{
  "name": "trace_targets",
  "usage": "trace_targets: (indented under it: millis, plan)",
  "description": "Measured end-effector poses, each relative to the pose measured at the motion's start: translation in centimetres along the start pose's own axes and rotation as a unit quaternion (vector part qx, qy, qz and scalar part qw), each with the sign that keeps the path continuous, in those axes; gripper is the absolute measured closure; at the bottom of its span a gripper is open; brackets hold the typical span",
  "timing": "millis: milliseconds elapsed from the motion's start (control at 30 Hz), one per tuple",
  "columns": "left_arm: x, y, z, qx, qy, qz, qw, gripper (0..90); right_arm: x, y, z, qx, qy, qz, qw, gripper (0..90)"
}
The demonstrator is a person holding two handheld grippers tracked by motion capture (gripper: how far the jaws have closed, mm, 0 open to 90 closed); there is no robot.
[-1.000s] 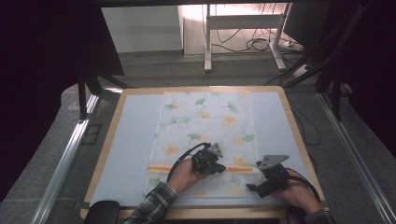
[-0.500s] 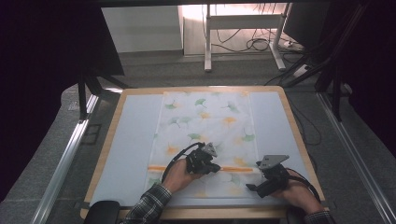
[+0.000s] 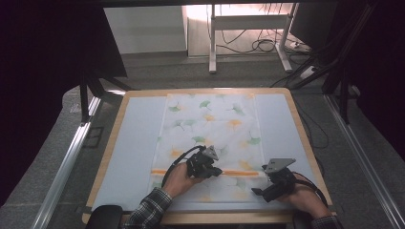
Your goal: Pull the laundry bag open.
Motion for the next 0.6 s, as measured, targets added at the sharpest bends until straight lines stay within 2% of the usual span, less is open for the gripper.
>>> trace_targets:
  millis: [600]
  plan:
    - [-0.2, -1.2, 1.3, 0.003, 0.006, 0.012, 0.9999, 90.0, 0.0, 0.0, 0.0, 0.0, 0.0, 0.0, 1.0, 3.3]
Point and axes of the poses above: each handheld gripper's, and its own axes: z roughly backward along the jaws, y roughly out of its top, x roughly to its right, the point moved 10 cm from there along -z, roughly forward along the jaws, and after that the axes turned 12 degrees about -y, right-handed, at the moved point
